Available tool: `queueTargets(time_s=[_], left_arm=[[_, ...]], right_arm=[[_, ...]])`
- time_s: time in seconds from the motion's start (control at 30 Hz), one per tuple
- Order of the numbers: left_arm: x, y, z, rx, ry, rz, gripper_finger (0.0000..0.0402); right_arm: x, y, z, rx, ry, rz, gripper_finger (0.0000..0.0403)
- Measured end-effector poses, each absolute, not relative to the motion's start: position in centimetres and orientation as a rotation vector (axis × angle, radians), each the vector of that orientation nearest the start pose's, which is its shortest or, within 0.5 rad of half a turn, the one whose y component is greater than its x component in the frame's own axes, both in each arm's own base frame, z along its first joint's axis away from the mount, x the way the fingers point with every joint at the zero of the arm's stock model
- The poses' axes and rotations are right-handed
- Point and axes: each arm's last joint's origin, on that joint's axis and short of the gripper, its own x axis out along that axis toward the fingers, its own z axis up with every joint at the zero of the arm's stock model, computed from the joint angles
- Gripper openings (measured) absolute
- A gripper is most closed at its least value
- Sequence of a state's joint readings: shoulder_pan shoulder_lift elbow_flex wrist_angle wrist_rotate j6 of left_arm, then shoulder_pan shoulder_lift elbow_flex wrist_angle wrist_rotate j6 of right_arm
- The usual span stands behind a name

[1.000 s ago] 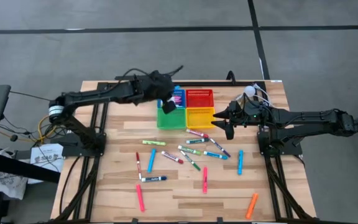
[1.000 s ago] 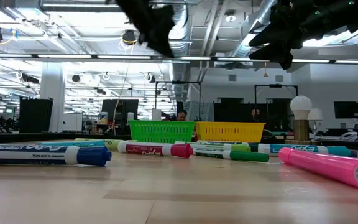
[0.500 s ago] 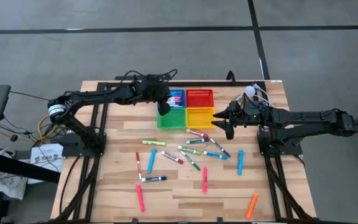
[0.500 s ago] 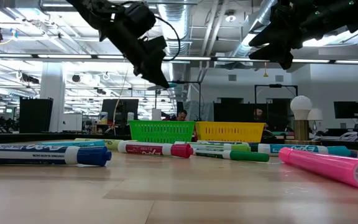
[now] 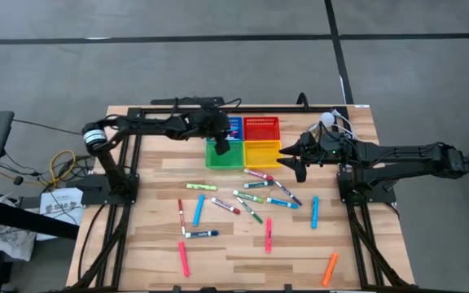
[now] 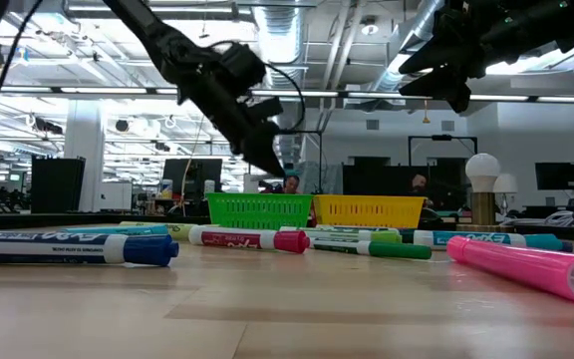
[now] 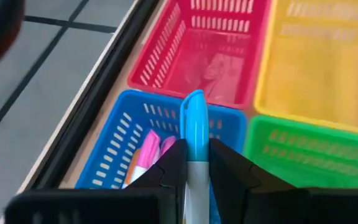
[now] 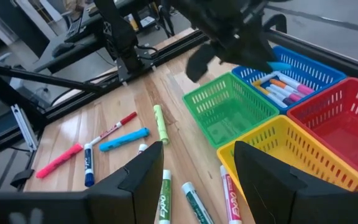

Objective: Pick & Place Markers
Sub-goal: Put the small light blue marker into the blue bin

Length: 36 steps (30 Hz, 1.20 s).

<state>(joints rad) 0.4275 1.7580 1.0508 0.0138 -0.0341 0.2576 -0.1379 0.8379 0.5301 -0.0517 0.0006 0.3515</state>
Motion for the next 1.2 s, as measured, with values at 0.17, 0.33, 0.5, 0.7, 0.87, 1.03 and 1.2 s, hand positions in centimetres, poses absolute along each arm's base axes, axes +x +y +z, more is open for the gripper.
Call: queueTargets(time_s=[0.17, 0.33, 0.5, 0.7, 0.87, 1.03, 1.2], left_arm=[[33.8, 16.3, 17.2, 0.093, 0.75, 0.369, 0.0057], [33.4, 17.4, 16.6, 0.075, 0.765, 0.393, 0.0057], [33.1, 18.0, 16.6, 0.056, 0.757, 0.387, 0.0057], [33.2, 18.0, 15.4, 0.007, 0.785, 0.36, 0.0057], [33.3, 18.0, 14.9, 0.0, 0.8, 0.356, 0.0057], [33.3, 18.1, 14.9, 0.0, 0.799, 0.359, 0.0057], [33.3, 18.1, 14.9, 0.001, 0.8, 0.362, 0.007]], right_arm=[[18.4, -2.6, 24.9, 0.373, 0.332, -0.199, 0.0186], [18.4, -2.6, 24.9, 0.372, 0.332, -0.199, 0.0186], [18.4, -2.6, 24.9, 0.372, 0.332, -0.199, 0.0186], [18.4, -2.6, 24.9, 0.371, 0.332, -0.199, 0.0186], [18.4, -2.5, 24.9, 0.371, 0.332, -0.198, 0.0186], [18.4, -2.6, 24.9, 0.37, 0.332, -0.198, 0.0186], [18.4, -2.6, 24.9, 0.369, 0.333, -0.199, 0.0186]])
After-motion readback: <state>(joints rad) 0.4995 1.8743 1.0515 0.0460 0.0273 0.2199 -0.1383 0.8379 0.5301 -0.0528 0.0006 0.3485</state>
